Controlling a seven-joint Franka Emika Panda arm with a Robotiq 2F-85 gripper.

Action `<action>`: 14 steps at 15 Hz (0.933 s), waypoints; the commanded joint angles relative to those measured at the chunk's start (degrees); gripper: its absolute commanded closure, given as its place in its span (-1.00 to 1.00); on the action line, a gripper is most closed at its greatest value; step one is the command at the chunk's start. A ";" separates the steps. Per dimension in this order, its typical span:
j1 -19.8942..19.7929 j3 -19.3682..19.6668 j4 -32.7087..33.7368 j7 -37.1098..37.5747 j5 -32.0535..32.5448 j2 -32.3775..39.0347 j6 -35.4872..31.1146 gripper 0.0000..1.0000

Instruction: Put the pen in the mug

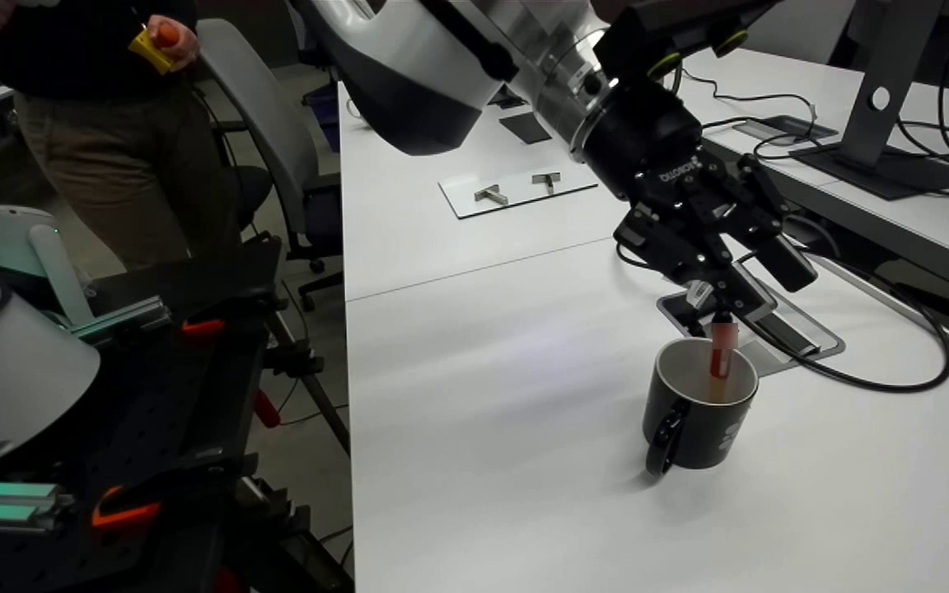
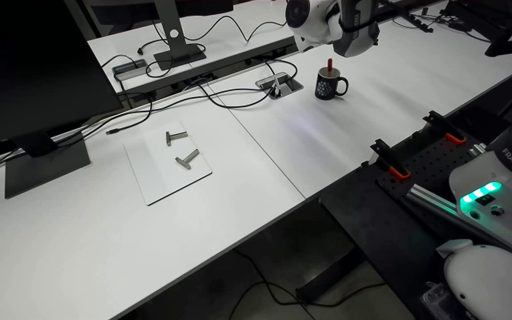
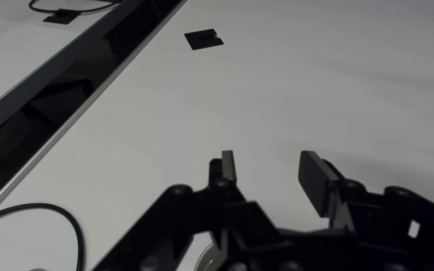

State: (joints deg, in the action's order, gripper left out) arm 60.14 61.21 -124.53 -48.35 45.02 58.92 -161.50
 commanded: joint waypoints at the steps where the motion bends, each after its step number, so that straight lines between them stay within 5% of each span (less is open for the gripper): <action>1: -3.47 -2.95 2.01 5.76 8.34 -4.38 4.17 -0.60; 4: -6.68 -6.33 3.11 10.42 15.67 -7.72 7.42 -0.98; 8: -13.87 -13.15 4.54 16.97 31.59 -14.11 5.47 -1.00; 9: -9.93 -8.49 3.88 14.97 28.43 -10.22 -1.59 -1.00; 14: -10.59 -5.97 5.43 17.33 40.15 -11.14 -18.76 -1.00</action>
State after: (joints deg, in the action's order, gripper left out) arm 49.49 53.14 -120.26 -32.97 78.32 48.28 -171.86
